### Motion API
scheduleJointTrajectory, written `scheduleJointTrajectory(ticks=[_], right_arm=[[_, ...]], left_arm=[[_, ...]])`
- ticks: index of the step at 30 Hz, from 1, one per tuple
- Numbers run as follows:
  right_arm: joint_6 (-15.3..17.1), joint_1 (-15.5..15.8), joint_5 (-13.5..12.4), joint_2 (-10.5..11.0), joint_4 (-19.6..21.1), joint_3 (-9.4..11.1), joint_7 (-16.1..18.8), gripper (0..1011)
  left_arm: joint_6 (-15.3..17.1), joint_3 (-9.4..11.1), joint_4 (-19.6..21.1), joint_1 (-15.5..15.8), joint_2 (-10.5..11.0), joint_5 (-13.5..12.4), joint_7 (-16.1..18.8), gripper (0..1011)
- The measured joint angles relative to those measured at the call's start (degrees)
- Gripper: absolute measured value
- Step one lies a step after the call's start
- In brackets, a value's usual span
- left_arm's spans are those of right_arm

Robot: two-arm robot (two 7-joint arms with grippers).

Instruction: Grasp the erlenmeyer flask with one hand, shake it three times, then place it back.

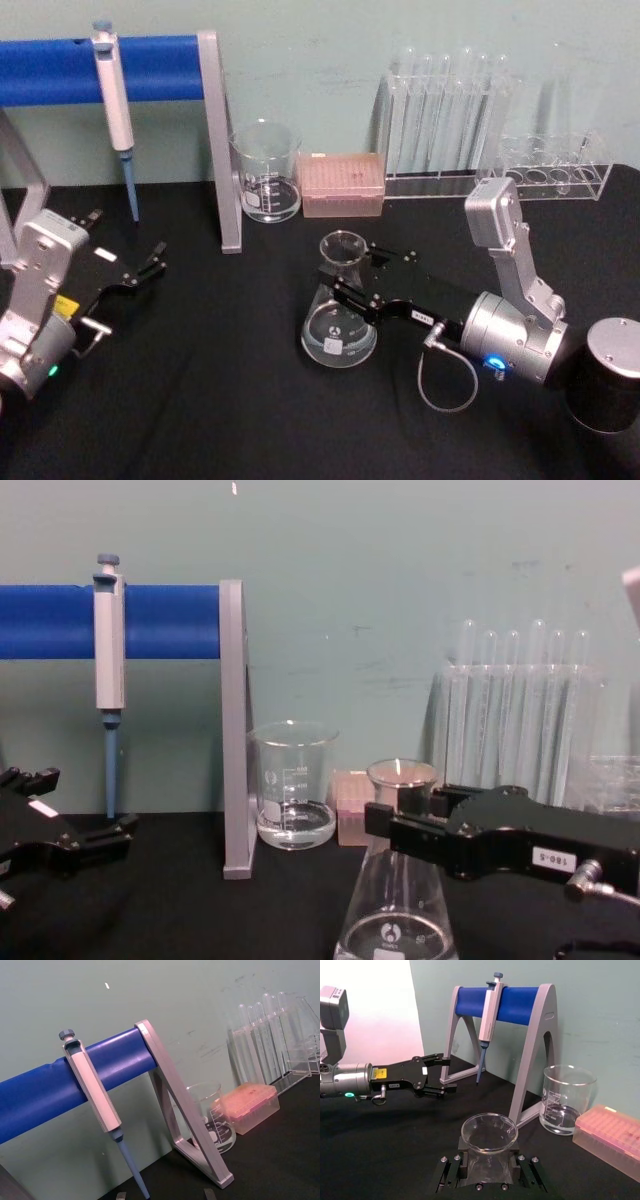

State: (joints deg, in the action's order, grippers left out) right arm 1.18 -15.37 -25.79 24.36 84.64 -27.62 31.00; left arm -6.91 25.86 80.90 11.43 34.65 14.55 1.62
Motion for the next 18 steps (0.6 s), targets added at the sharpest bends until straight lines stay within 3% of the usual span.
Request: scheduleJointTrajectory(ticks=[18], right_arm=[[1.4,-0.4,-1.5,0.5,-1.1,-0.8,0.5,449]], left_arm=[[0.0,0.0,0.0,0.0,0.0,0.0,0.0,1001]])
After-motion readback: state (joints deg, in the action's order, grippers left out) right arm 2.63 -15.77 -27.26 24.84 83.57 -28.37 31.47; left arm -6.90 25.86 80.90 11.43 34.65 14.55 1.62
